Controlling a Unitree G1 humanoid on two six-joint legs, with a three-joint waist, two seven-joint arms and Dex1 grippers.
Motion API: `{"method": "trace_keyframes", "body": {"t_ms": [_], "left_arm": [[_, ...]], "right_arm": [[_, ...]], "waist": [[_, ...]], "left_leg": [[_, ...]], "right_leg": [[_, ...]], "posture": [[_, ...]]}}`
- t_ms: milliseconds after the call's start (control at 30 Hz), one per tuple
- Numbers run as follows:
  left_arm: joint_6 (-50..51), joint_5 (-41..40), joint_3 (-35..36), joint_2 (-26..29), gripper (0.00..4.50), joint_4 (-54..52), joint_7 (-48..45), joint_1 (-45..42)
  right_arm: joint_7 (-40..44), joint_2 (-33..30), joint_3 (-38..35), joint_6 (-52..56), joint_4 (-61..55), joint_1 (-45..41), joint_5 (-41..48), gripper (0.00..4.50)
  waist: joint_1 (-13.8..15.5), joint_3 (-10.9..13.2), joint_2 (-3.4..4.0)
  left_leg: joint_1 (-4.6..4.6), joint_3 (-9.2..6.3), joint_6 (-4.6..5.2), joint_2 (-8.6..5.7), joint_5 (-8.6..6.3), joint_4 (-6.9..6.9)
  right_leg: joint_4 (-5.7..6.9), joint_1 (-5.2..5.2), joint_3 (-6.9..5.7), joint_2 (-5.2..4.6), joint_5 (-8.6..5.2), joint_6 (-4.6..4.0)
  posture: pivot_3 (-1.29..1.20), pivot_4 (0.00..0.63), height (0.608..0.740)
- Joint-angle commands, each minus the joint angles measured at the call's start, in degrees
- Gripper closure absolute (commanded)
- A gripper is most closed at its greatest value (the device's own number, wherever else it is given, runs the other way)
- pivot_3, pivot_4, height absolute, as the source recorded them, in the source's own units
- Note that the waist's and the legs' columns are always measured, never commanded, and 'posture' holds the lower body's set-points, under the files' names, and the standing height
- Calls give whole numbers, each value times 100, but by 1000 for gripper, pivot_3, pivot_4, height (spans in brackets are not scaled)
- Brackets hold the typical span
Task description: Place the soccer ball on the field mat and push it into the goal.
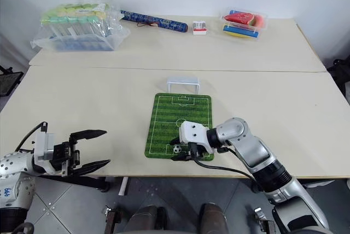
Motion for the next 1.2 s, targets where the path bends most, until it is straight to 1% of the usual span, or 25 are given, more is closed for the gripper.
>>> {"method": "trace_keyframes", "body": {"t_ms": [33,67,133,167,233,300,333,367,467,600,733,833,900,967,1033,1133,1200], "left_arm": [[-24,-22,31,76,0,3,-59,-74],[-15,-22,24,76,0,14,-65,-87],[-11,-25,25,79,0,35,-88,-102],[5,-35,21,78,0,37,-108,-106],[37,-62,17,80,0,42,-160,-108],[74,-90,24,91,0,32,-226,-84],[99,-111,39,99,0,11,-253,-55],[128,-133,63,106,0,-13,-273,-23],[170,-143,124,134,0,-32,-320,56],[184,-117,130,171,0,-30,-382,105],[215,-107,113,175,0,-72,-332,24],[202,-74,94,180,0,-14,-322,-70],[175,-42,87,184,0,67,-297,-193],[138,7,67,199,0,205,-295,-360],[92,54,44,204,0,337,-300,-501],[24,113,3,190,0,526,-293,-703],[-15,150,-13,179,0,637,-285,-806]], "right_arm": [[-51,-43,-336,228,-542,-336,204,2069],[-92,-62,-368,365,-669,-387,231,2069],[-106,-109,-395,554,-904,-358,300,2445],[-11,-208,-402,602,-1132,-185,409,2644],[111,-378,-371,648,-1443,148,536,3354],[133,-501,-277,611,-1536,421,483,4070],[122,-542,-230,572,-1539,538,429,4353],[108,-580,-185,536,-1533,632,372,4453],[57,-592,-114,447,-1441,763,271,4453],[-79,-393,-41,346,-1109,705,125,4453],[-295,54,0,-45,-142,322,-130,4453],[-424,266,-23,-368,495,53,-324,4453],[-758,433,-233,-597,1194,-361,-478,4453],[-1347,580,-590,-947,2189,-1070,-665,4453],[-1722,630,-840,-1341,2912,-1639,-752,4453],[-1820,660,-1195,-1636,3379,-2225,-644,4453],[-1807,656,-1373,-1714,3492,-2433,-604,4453]], "waist": [[1,0,0],[2,0,0],[3,0,0],[12,0,0],[37,-1,-1],[44,0,-2],[35,0,-2],[28,0,-2],[-8,0,-2],[-7,0,-3],[-5,0,-3],[-6,0,-3],[-4,0,-3],[-15,2,-1],[-25,5,3],[-24,5,3],[-35,5,3]], "left_leg": [[0,1,0,0,0,0],[0,0,0,0,0,0],[0,0,0,0,0,0],[0,-2,0,0,0,-1],[-1,-12,-1,-4,-1,-6],[-1,-17,0,-6,-3,-7],[-1,-14,0,-8,-3,-7],[-1,-10,0,-8,-3,-7],[1,-4,-1,-5,-3,-4],[6,2,-4,3,-1,-7],[4,4,-3,1,-1,-3],[5,4,-3,1,-1,-5],[5,1,-3,1,-1,-6],[3,2,-3,0,-1,-3],[3,8,-4,-1,0,2],[0,7,-5,1,0,-7],[-4,6,-7,2,1,-20]], "right_leg": [[0,-1,1,0,0,0],[1,-1,0,0,0,0],[1,-1,0,0,0,0],[1,0,0,0,0,0],[0,2,-2,0,0,0],[-2,6,-6,-1,0,0],[-3,5,-5,-2,0,0],[-6,6,-5,-2,0,0],[-7,6,-4,-2,0,0],[-6,4,-5,3,0,0],[-8,4,-3,1,0,0],[-5,3,-3,1,0,0],[-4,3,-4,1,0,0],[-2,3,-4,1,0,0],[-1,1,0,1,0,0],[10,-14,2,1,0,0],[22,-31,-3,3,0,0]], "posture": [[0,150,740],[0,150,740],[0,150,740],[0,150,740],[0,150,740],[0,150,740],[0,150,740],[0,150,740],[0,150,740],[0,150,740],[0,150,740],[0,150,740],[0,150,740],[0,150,740],[0,150,740],[0,150,740],[0,150,740]]}}
